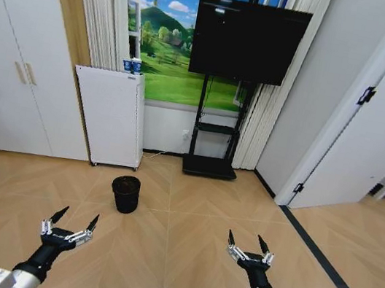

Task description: Pick up the trash bin and place the garbage on the floor into it.

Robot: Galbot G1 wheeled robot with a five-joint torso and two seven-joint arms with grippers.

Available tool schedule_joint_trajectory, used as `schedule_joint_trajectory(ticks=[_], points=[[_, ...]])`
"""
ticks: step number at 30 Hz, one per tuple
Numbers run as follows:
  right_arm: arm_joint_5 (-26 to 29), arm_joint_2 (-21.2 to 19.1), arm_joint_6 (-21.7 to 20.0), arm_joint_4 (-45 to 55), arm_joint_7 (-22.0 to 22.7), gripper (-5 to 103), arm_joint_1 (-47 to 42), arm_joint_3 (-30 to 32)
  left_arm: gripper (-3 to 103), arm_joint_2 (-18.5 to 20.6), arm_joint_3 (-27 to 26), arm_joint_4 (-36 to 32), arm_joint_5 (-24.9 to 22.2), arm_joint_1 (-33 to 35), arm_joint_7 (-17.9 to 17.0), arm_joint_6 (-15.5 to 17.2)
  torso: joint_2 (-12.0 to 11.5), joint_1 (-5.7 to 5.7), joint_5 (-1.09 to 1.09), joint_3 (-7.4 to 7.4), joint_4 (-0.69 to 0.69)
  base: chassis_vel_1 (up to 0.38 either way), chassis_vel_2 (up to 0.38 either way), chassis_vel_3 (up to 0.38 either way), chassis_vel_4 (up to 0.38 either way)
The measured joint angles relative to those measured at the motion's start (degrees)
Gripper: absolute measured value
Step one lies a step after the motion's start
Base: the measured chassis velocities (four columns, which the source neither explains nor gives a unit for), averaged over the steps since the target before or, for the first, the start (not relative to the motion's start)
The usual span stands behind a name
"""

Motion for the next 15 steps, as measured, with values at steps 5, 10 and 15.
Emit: schedule_joint_trajectory(ticks=[5,10,15], points=[[0.00,0.00,0.00,0.00,0.00,100,0.01,0.00,100,0.00,0.00,0.00,0.00,0.00,0.00,0.00,-0.01,0.01,0.00,0.00,0.01,0.057,-0.038,-0.047,0.055],[0.00,0.00,0.00,0.00,0.00,100,-0.02,0.00,100,0.00,0.00,0.00,0.00,0.00,0.00,-0.01,0.00,-0.02,0.00,-0.01,-0.01,0.148,-0.157,-0.150,0.139],[0.00,0.00,0.00,0.00,0.00,100,-0.06,0.00,100,0.00,0.00,0.00,0.00,0.02,0.00,-0.01,0.02,-0.05,0.00,-0.03,0.02,0.149,-0.160,-0.182,0.146]])
